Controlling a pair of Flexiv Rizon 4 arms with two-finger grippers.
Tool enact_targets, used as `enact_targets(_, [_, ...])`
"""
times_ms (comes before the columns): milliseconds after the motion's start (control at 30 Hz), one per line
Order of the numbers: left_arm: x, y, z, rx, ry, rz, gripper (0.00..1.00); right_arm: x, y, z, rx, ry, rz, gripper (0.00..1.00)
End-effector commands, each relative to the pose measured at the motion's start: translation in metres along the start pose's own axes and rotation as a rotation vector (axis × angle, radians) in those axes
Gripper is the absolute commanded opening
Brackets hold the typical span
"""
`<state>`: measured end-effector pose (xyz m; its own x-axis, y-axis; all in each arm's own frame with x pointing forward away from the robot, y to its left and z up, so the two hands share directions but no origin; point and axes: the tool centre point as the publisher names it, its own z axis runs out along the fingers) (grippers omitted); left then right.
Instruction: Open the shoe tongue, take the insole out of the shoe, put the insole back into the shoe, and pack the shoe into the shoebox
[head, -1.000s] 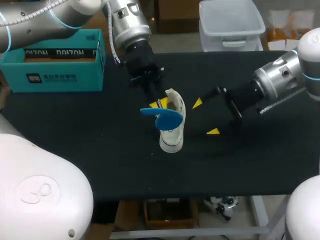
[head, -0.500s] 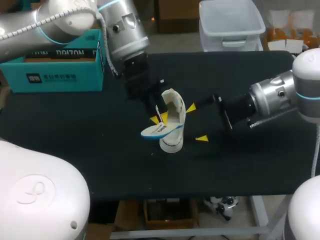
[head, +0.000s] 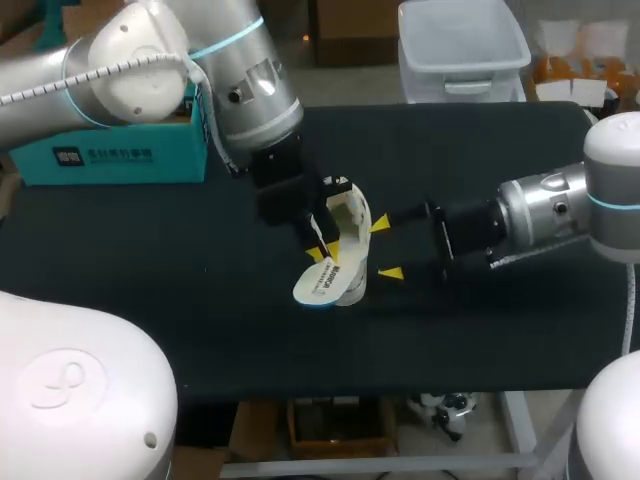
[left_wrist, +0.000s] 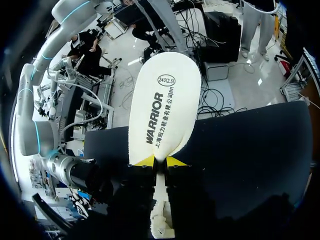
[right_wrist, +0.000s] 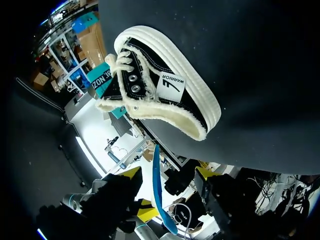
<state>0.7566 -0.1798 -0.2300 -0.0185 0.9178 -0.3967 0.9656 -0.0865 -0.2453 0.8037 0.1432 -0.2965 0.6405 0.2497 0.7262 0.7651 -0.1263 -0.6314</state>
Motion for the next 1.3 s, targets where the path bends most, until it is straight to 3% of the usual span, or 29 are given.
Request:
enact_targets(33, [0.002, 0.001, 0.011, -0.041, -0.006, 0.007, 0.0, 0.002, 0.011, 0.004, 0.03, 0.004, 0.003, 0.55])
enact_targets(233, [0.003, 0.01, 0.019, -0.024, -0.004, 0.013, 0.0, 0.007, 0.019, 0.011, 0.048, 0.008, 0.01, 0.58])
enact_targets(767, [0.004, 0.018, 0.03, -0.031, -0.006, -0.003, 0.0, 0.006, 0.013, 0.02, 0.062, 0.006, 0.036, 0.25])
enact_targets(1300, [0.005, 0.02, 0.039, -0.063, 0.001, -0.028, 0.0, 0.007, 0.014, 0.025, 0.083, -0.003, 0.048, 0.23])
